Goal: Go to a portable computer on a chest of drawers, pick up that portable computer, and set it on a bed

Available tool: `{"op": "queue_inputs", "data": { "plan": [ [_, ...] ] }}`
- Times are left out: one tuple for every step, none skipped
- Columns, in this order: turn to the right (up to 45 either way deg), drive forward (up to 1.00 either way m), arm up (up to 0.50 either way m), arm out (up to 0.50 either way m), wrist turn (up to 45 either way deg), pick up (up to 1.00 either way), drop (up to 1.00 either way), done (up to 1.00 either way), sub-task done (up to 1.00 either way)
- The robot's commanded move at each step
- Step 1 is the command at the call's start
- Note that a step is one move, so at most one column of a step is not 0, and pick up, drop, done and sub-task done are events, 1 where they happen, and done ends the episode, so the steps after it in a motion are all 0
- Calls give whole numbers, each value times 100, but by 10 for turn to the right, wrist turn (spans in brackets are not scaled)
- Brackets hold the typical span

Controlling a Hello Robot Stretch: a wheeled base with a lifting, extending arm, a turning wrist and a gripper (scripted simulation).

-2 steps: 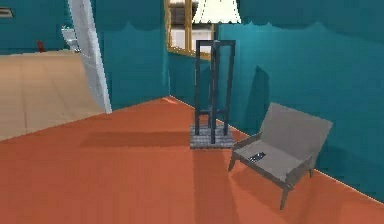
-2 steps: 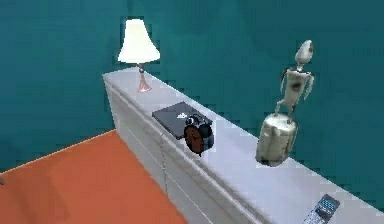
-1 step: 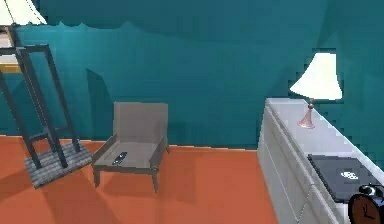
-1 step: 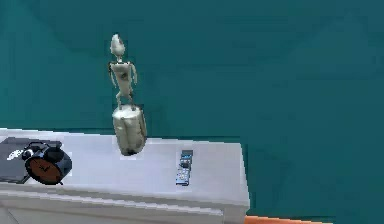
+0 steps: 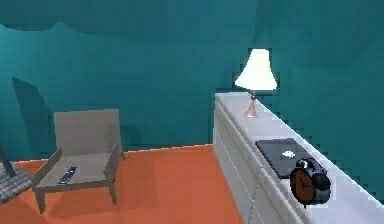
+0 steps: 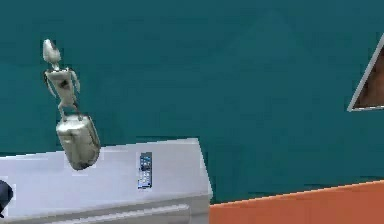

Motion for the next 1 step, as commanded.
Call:
{"op": "queue_inputs", "data": {
  "plan": [
    [30, 0, 0, 0, 0, 0, 0, 0, 0]
  ]
}}
